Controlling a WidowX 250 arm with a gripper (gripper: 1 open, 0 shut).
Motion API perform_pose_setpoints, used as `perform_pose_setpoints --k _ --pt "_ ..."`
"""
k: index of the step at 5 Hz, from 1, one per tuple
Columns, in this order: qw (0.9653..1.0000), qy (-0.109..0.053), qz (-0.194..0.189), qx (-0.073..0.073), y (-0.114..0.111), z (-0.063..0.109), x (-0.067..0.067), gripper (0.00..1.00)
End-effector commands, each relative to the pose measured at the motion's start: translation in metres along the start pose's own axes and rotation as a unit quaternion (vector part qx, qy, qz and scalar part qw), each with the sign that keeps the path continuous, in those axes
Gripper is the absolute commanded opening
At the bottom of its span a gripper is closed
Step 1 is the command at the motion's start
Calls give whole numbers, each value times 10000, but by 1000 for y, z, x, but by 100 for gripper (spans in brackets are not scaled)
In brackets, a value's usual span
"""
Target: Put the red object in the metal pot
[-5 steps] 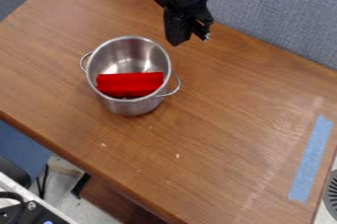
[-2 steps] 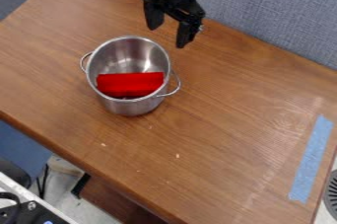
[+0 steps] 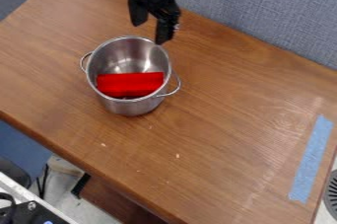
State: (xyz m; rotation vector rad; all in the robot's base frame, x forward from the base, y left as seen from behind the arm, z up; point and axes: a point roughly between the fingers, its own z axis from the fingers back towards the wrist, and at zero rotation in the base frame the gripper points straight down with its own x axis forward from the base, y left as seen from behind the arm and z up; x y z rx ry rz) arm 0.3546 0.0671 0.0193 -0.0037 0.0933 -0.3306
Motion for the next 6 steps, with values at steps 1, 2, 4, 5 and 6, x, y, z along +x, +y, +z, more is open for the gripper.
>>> perform_pose_setpoints --k 1,2,4,5,6 --pt "9982 -355 -364 302 24 21 5 100" --pt "9975 -552 62 445 36 16 -1 100" --pt "9947 -907 192 450 68 11 -6 100" --pt "9940 -987 -81 473 86 25 -7 100" --pt "9937 -926 -473 406 102 19 -3 100"
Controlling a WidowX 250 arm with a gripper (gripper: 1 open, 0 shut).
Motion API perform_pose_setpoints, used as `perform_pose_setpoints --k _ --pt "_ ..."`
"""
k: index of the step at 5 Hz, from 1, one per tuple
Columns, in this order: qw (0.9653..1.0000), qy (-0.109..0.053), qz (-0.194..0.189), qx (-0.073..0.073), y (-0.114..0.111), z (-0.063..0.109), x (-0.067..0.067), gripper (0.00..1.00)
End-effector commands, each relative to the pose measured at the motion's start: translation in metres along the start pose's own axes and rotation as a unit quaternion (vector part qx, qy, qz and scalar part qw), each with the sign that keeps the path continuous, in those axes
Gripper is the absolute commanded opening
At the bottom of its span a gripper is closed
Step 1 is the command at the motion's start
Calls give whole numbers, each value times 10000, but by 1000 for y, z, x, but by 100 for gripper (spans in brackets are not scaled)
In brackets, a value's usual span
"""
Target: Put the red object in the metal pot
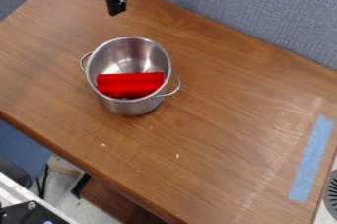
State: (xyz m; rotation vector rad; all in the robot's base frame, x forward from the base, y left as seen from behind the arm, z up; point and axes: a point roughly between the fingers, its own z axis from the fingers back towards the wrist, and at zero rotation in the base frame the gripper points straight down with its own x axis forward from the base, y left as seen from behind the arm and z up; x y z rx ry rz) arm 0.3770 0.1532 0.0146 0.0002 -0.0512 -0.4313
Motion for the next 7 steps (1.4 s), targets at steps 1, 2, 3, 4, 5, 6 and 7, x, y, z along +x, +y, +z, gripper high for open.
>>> perform_pose_setpoints --k 1,2,3,4,5,6,7 --pt "9996 -219 -8 172 29 33 15 0" --pt "9996 -217 -135 132 22 62 15 0" --pt "9996 -231 -161 74 -4 39 12 0" --pt "9996 -119 -237 45 -43 26 7 0" --pt "9997 -174 111 124 -52 75 17 0" --pt "9977 -193 628 159 -66 125 33 0" --pt "9991 -298 290 81 -79 102 10 0"
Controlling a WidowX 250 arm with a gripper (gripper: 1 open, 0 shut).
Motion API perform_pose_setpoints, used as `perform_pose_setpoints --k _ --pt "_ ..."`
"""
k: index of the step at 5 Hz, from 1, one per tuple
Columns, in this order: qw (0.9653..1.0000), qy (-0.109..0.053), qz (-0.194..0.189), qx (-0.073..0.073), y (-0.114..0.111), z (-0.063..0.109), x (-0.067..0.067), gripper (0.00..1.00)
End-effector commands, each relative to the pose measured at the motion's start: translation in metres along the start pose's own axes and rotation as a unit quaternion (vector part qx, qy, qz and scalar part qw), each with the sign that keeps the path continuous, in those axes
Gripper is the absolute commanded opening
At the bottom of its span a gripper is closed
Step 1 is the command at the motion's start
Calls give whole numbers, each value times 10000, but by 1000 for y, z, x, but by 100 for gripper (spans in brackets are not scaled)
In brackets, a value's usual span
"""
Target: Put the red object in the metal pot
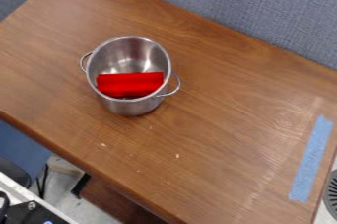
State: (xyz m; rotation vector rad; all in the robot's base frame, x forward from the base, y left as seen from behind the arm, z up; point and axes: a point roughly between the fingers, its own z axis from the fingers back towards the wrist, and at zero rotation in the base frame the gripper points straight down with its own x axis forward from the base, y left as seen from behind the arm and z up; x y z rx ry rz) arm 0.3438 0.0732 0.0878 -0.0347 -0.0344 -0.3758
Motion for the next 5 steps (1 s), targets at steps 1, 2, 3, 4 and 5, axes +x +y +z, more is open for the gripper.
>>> perform_pose_setpoints --k 1,2,3,4,5 --pt "9984 -384 -350 201 6 0 -18 100" --pt "9973 -419 -559 206 -2 -23 -27 0" --pt "9988 -390 -110 280 -18 -14 -29 100" --pt "9986 -342 317 262 -36 -16 -29 100" --pt "9995 -272 -60 179 -30 -24 -28 100"
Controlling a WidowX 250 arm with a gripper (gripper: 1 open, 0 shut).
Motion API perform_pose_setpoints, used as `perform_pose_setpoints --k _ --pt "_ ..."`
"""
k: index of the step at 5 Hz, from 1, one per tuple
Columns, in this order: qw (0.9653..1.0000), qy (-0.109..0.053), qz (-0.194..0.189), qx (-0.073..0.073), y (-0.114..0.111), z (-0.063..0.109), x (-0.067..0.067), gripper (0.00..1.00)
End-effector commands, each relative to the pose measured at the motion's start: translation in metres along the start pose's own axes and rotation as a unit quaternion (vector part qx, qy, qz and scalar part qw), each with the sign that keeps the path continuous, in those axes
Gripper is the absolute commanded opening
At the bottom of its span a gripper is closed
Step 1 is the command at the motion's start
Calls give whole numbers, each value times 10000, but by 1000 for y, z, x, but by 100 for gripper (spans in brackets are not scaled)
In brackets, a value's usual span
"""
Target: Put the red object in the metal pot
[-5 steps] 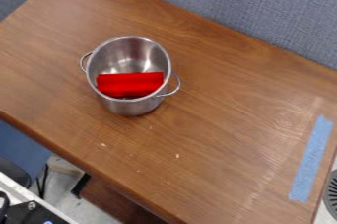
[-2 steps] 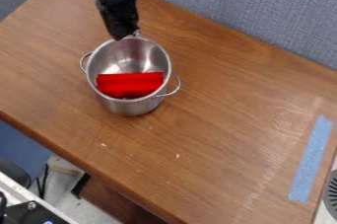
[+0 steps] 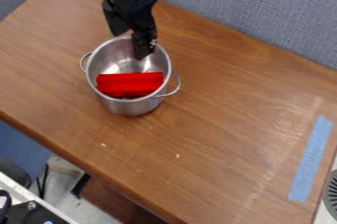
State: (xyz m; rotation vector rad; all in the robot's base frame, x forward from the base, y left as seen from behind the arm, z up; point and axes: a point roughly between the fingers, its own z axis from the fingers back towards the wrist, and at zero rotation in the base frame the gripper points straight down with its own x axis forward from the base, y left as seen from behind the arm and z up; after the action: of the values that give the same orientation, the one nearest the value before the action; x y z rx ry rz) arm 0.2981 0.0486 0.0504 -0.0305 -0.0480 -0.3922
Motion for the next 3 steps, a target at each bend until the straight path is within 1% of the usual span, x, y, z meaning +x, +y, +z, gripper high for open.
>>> perform_pose_setpoints --k 1,2,3 --pt "9991 -190 -369 71 13 6 9 100" --pt "9950 -159 -986 -30 -30 17 19 100" --pt "9856 -167 -1683 -38 -48 35 21 100"
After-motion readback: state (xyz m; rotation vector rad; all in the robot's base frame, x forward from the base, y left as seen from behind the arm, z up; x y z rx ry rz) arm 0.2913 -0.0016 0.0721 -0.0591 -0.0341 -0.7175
